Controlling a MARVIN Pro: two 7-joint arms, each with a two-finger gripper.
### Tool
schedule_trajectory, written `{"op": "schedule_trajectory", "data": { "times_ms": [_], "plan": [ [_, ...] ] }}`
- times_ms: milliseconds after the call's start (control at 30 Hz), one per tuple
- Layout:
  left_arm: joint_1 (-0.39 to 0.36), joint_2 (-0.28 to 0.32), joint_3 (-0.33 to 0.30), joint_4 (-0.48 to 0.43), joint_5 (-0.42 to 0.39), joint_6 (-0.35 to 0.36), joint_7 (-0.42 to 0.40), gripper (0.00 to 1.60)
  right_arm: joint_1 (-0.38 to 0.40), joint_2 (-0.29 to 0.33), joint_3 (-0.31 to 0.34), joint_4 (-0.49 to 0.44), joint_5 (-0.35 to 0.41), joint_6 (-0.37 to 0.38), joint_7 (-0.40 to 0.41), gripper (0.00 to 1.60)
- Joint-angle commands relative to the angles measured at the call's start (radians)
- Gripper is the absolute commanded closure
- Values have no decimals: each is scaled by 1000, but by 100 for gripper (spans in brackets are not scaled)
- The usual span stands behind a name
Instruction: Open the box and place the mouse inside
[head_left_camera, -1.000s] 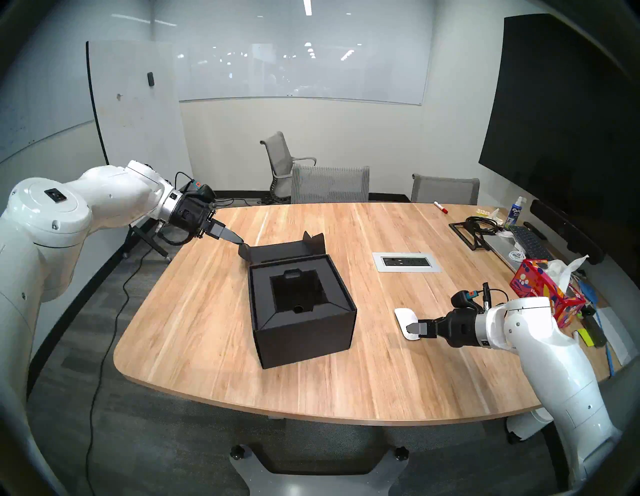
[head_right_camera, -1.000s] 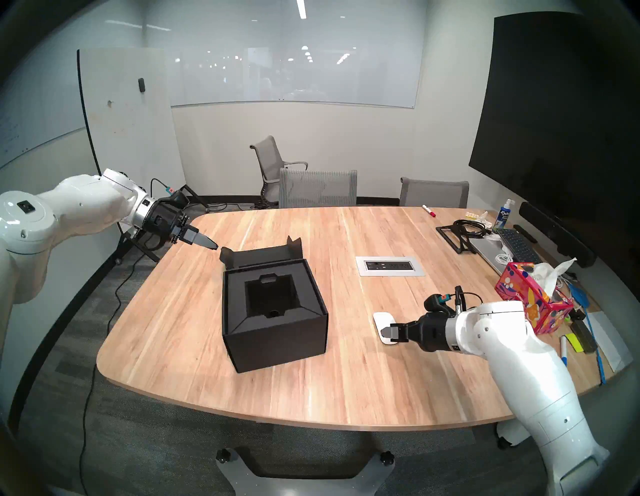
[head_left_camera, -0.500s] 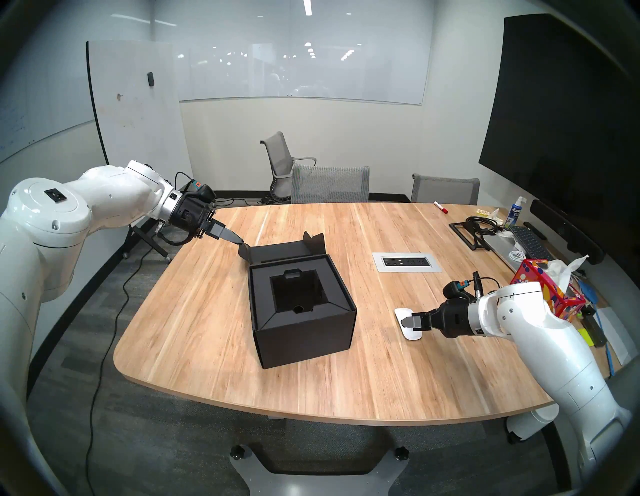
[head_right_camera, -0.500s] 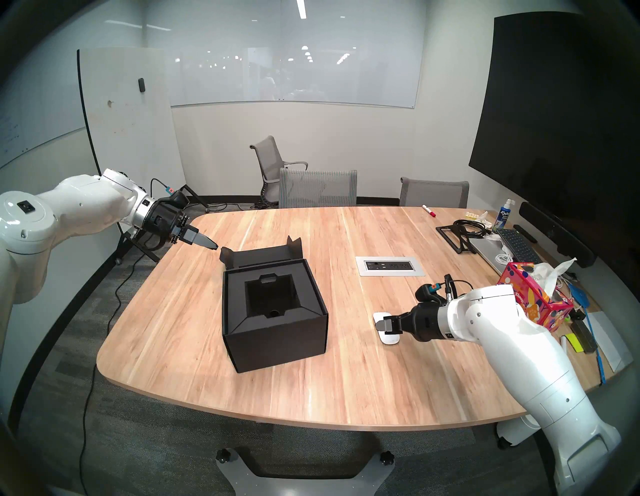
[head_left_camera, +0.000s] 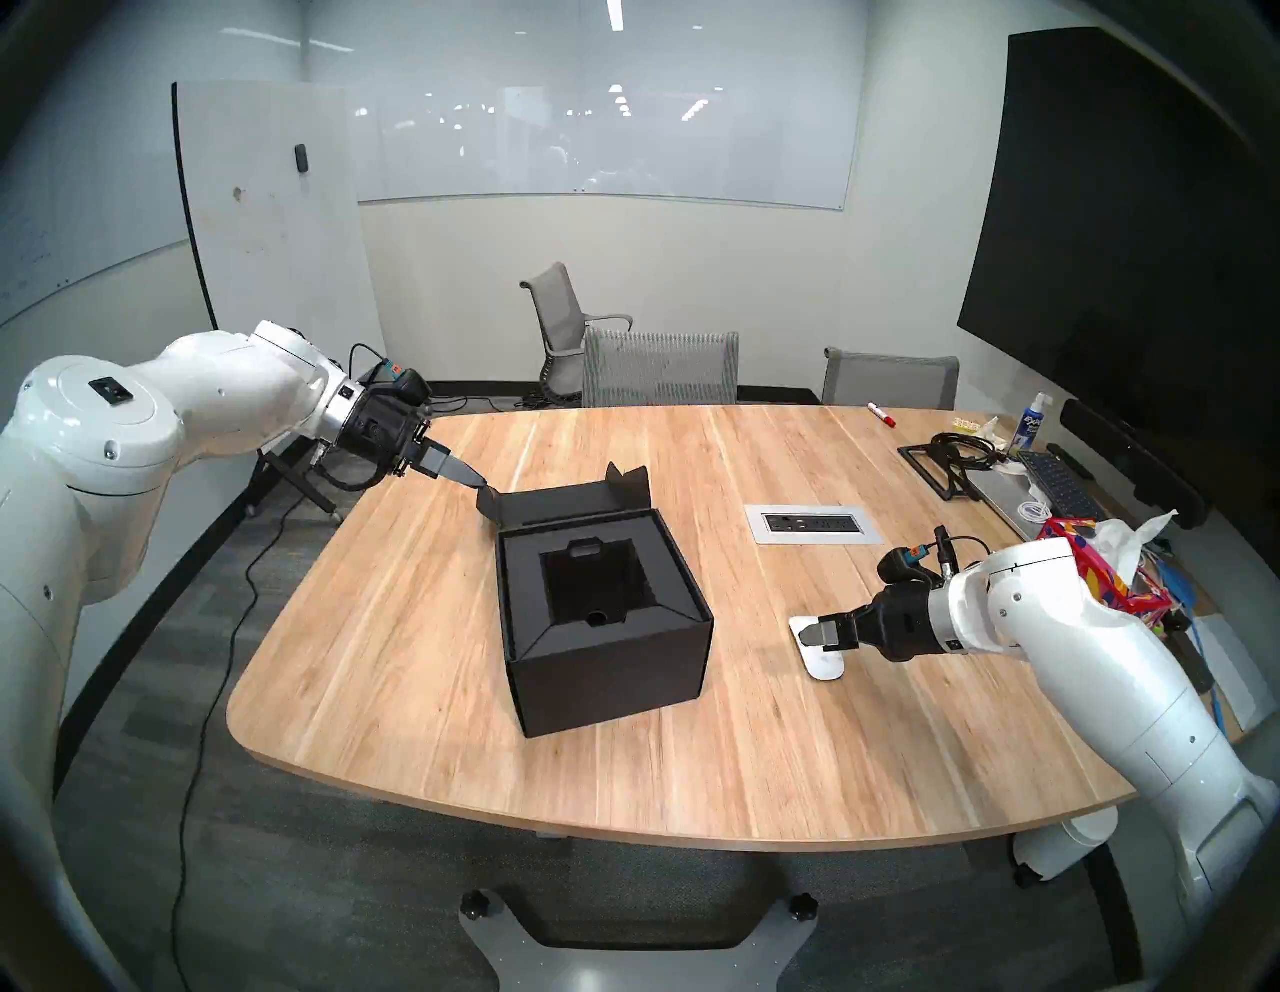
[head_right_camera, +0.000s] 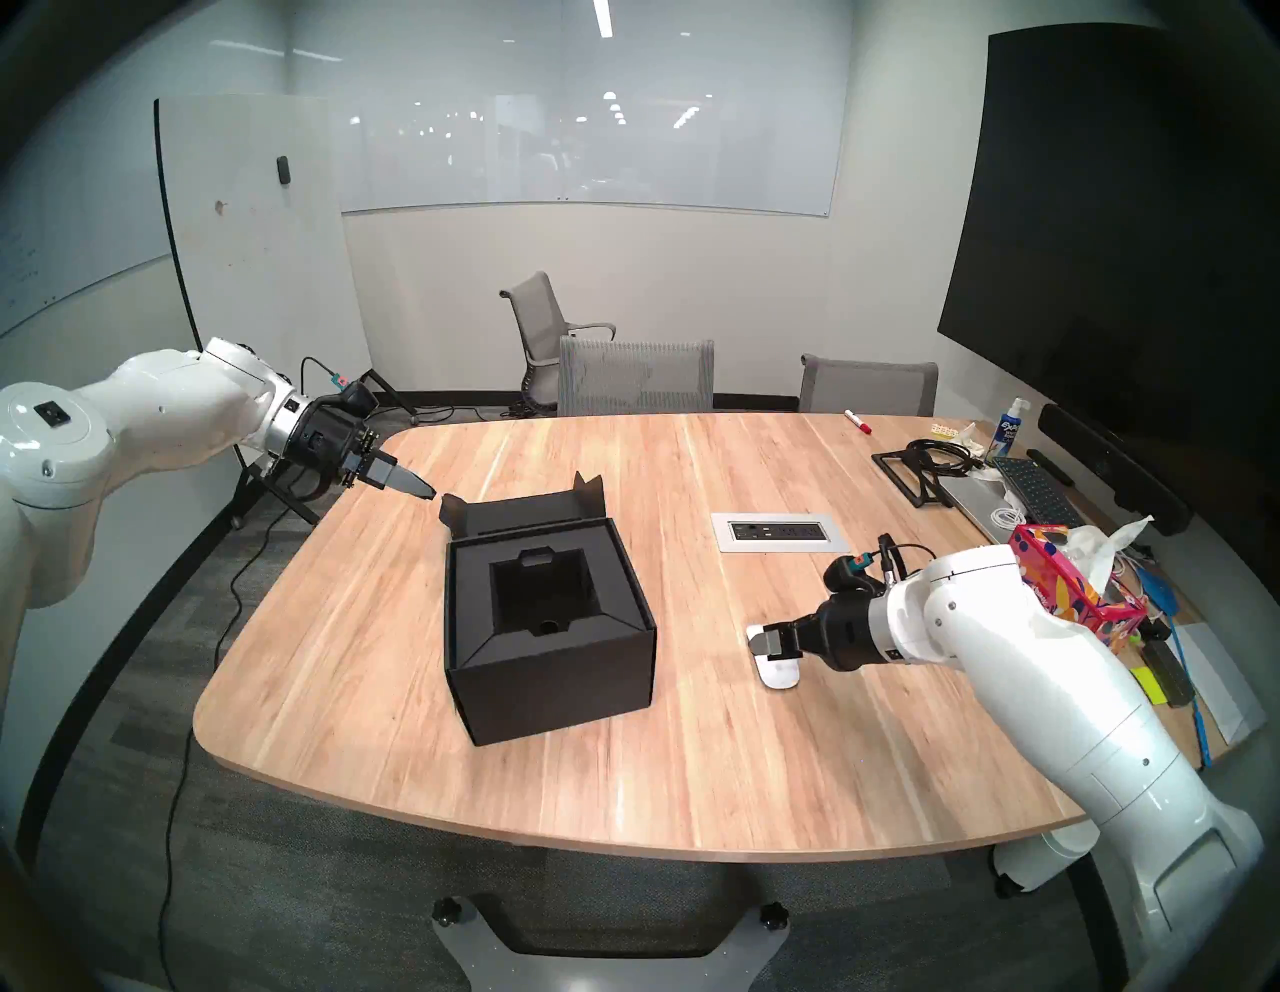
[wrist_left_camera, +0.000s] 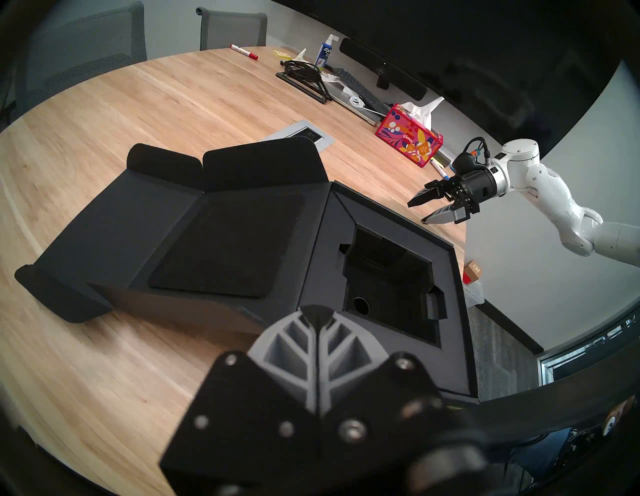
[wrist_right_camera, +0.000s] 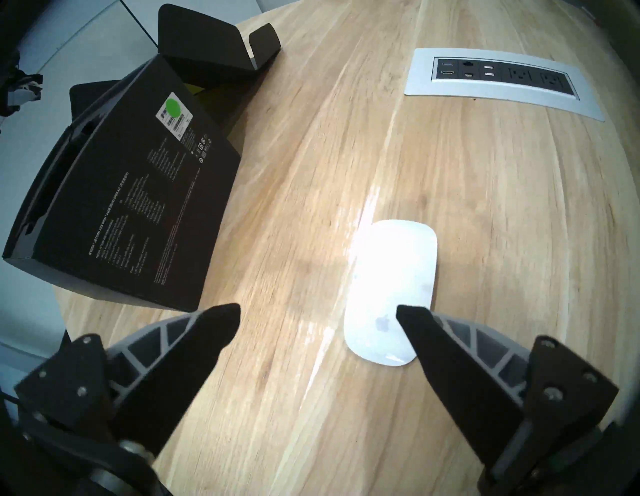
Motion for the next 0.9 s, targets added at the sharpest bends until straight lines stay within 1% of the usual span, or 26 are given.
{"op": "schedule_trajectory", "data": {
  "times_ms": [0,200,233,333,400,433,467,533,567,600,633,700,733,767,800,833,867],
  "plan": [
    [-19,-1,-7,4,-3,2,-1,160,89,54,-50,22,68,-3,-43,0],
    [-19,-1,-7,4,-3,2,-1,160,140,68,-111,52,104,-3,-86,0],
    [-19,-1,-7,4,-3,2,-1,160,156,70,-129,60,110,-3,-93,0],
    [-19,-1,-7,5,-2,2,-1,160,182,65,-153,73,117,-3,-109,0],
    [-19,-1,-7,5,-2,2,-1,160,212,62,-181,86,129,-3,-119,0],
    [-18,-1,-7,5,-2,2,-1,160,215,59,-182,88,130,-3,-124,0],
    [-18,-1,-7,5,-2,2,-1,160,233,58,-198,96,135,-3,-127,0],
    [-18,-1,-7,5,-2,2,-1,160,234,46,-192,99,134,-3,-136,0],
    [-18,-1,-7,5,-2,2,-1,160,268,49,-227,113,144,-3,-138,0],
    [-18,-1,-7,5,-2,2,-1,160,237,38,-193,103,136,-3,-145,0],
    [-18,-1,-7,5,-2,2,-1,160,277,41,-233,121,146,-3,-146,0],
    [-18,-1,-8,5,-2,2,-1,160,295,33,-249,134,151,-3,-152,0],
    [-18,-1,-8,5,-2,2,-1,160,275,24,-226,128,147,-3,-156,0],
    [-18,-1,-8,5,-2,2,-1,160,305,25,-256,143,157,-3,-154,0],
    [-18,-1,-8,6,-2,2,-1,160,318,23,-268,151,161,-3,-156,0],
    [-18,-1,-8,6,-2,2,-1,160,310,17,-258,149,159,-3,-159,0],
    [-18,-1,-8,6,-2,2,-1,160,345,19,-295,166,169,-3,-159,0]
  ]
}}
